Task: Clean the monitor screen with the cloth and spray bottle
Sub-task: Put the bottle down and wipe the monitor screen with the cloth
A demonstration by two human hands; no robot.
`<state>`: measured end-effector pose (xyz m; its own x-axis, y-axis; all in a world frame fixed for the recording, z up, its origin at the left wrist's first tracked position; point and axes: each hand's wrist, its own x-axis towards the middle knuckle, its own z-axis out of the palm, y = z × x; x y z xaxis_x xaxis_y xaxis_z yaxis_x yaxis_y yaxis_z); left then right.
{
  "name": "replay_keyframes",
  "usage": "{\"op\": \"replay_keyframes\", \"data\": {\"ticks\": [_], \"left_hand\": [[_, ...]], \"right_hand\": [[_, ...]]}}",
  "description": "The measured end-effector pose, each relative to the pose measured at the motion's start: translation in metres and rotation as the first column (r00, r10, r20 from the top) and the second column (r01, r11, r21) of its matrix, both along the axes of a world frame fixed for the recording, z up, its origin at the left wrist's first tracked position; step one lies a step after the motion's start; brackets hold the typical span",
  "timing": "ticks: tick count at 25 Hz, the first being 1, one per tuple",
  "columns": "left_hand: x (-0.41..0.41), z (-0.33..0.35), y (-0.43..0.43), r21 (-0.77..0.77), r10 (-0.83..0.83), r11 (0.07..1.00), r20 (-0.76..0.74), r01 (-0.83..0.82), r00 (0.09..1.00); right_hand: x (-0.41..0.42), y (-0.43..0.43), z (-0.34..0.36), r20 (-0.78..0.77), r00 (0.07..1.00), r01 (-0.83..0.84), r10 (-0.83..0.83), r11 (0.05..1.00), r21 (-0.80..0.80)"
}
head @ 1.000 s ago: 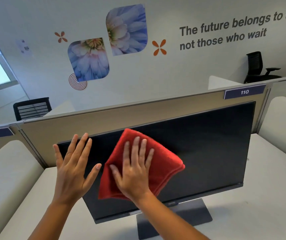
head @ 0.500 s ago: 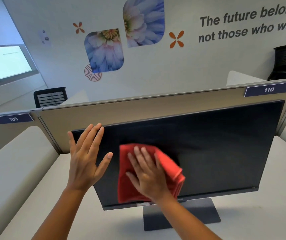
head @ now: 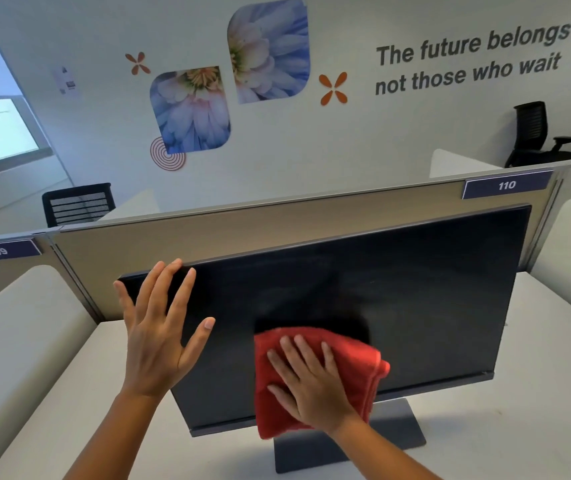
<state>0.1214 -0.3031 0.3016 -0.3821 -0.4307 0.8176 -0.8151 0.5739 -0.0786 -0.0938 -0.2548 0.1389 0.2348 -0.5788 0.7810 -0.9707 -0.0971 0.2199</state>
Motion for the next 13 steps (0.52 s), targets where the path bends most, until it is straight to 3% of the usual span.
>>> {"op": "replay_keyframes", "data": {"ticks": [3, 5, 10, 13], "left_hand": [[-0.002, 0.0, 0.0, -0.017, -0.007, 1.0, 0.009, 0.007, 1.0], [-0.001, 0.0, -0.001, -0.031, -0.006, 0.999, 0.032, 0.007, 0.999], [0.002, 0.001, -0.007, -0.062, -0.002, 0.998, 0.104, 0.009, 0.995], [0.001, -0.001, -0.009, -0.089, 0.012, 0.996, 0.118, -0.001, 0.993]], "right_hand": [[-0.013, 0.017, -0.037, -0.102, 0.995, 0.014, -0.002, 0.993, 0.117], [-0.018, 0.016, -0.03, -0.092, 0.996, -0.014, 0.022, 0.995, 0.094], [-0.055, 0.0, 0.035, 0.276, 0.96, 0.095, -0.041, 0.979, -0.182], [-0.111, 0.002, 0.072, 0.467, 0.877, 0.24, -0.114, 0.946, -0.22]]}}
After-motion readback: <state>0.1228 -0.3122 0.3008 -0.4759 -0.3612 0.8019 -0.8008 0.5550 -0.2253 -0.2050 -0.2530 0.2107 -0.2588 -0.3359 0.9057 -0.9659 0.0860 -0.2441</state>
